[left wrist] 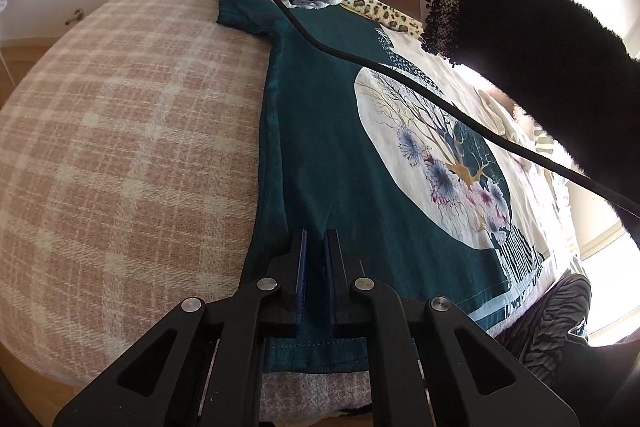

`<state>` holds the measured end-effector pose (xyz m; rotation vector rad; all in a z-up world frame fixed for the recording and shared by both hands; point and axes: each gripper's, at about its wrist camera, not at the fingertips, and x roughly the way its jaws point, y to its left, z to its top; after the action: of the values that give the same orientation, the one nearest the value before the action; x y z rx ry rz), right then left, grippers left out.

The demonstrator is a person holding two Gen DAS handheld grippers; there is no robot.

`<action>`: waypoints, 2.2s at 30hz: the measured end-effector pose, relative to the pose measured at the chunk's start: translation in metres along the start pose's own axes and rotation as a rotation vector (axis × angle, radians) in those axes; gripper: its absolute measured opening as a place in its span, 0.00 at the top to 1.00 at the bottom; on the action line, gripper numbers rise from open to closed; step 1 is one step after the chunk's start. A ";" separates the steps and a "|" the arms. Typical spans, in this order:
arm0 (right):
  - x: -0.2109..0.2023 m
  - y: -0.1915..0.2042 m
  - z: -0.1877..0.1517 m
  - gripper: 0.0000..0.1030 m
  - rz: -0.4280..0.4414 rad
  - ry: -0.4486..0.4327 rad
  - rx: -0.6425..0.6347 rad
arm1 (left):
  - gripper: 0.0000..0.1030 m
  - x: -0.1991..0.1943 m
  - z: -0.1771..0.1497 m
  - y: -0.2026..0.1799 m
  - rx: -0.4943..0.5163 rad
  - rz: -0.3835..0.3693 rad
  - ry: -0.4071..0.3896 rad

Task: Fold small clothes
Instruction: 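Fold the gripped green side lengthwise over the shirt's printed center with both tools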

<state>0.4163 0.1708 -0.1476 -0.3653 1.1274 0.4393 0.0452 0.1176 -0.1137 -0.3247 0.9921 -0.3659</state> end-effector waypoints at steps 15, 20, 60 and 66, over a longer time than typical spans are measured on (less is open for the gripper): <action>-0.050 -0.048 -0.011 0.99 0.017 -0.088 0.046 | 0.99 -0.001 0.003 -0.019 0.039 -0.034 -0.021; -0.075 -0.072 -0.021 0.99 0.008 -0.113 0.065 | 0.99 -0.015 0.009 -0.019 0.072 0.069 -0.102; -0.128 -0.204 -0.099 0.99 -0.126 -0.150 0.205 | 1.00 0.010 0.001 -0.102 0.267 -0.086 -0.017; -0.119 -0.235 -0.118 0.99 -0.146 -0.131 0.247 | 1.00 0.029 -0.003 -0.121 0.324 -0.103 0.050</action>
<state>0.4013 -0.1072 -0.0695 -0.1974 1.0057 0.1900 0.0389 -0.0034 -0.0859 -0.0728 0.9490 -0.6226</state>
